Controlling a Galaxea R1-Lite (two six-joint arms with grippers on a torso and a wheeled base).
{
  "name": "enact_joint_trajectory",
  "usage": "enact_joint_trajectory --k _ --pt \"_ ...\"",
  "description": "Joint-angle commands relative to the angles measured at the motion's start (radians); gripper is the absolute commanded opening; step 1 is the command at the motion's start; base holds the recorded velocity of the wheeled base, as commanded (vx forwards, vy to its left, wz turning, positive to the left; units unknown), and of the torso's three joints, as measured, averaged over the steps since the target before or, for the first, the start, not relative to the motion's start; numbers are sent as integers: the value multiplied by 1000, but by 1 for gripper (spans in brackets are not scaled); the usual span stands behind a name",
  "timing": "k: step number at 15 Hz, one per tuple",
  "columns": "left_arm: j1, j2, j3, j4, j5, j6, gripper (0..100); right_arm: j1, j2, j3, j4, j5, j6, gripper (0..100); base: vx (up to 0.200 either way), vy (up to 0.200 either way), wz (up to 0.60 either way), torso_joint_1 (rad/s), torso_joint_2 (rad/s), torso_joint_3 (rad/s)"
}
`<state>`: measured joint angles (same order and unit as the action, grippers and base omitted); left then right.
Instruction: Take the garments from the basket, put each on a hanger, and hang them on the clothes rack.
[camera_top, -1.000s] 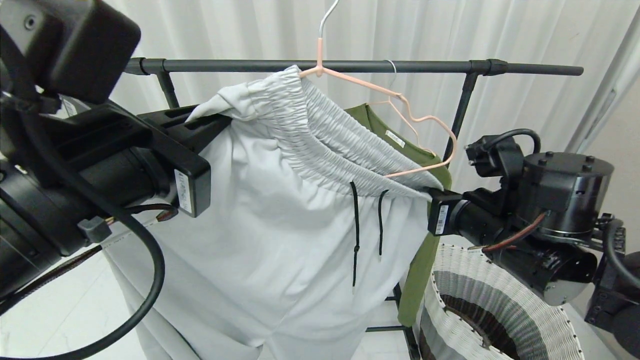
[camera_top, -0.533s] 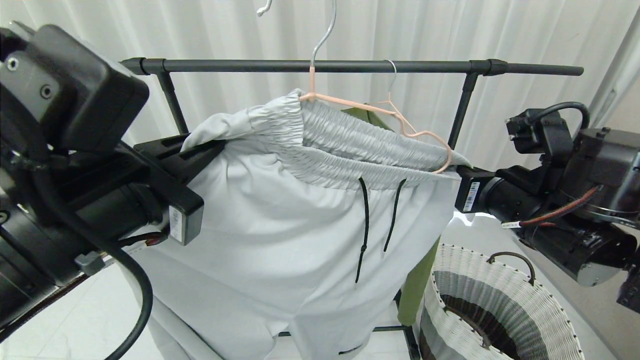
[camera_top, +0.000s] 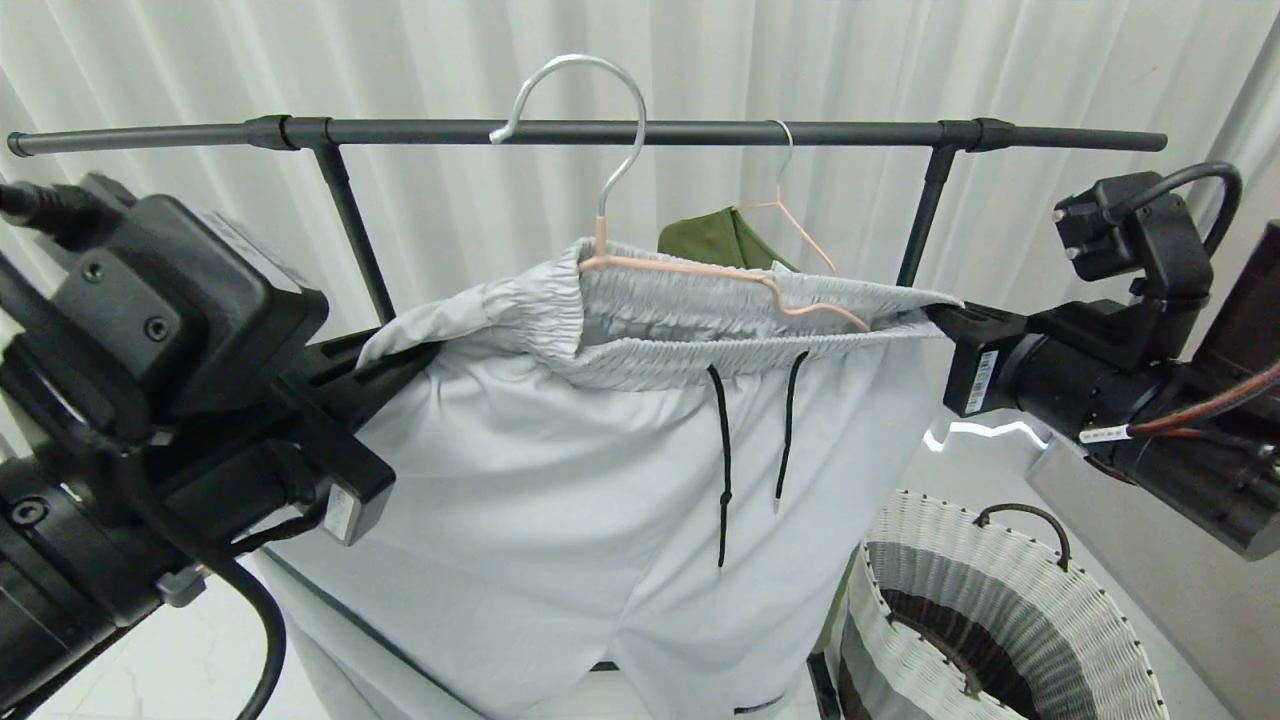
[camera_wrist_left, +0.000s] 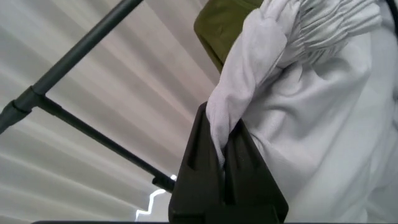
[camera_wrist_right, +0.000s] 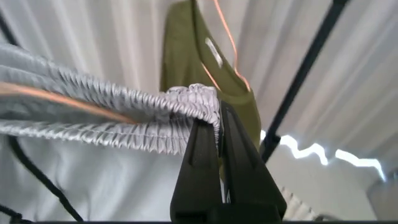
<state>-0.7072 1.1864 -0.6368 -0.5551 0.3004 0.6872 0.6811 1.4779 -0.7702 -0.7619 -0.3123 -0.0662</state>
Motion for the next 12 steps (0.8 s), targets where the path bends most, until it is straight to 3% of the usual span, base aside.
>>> enact_joint_trajectory --k 1,5,8,12 --pt "-1 30 19 1 0 0 0 17 -34 0 0 32 -37 0 0 0 0 0 0 0" --pt "-1 85 -6 -19 11 -12 0 173 -37 -1 1 25 -64 0 0 0 0 0 0 0" --pt "-3 108 -12 -78 63 -48 0 290 -33 6 3 22 -110 0 0 0 0 0 0 0" --pt "-5 105 -37 -86 95 -84 0 313 -39 111 0 30 -204 0 0 0 0 0 0 0"
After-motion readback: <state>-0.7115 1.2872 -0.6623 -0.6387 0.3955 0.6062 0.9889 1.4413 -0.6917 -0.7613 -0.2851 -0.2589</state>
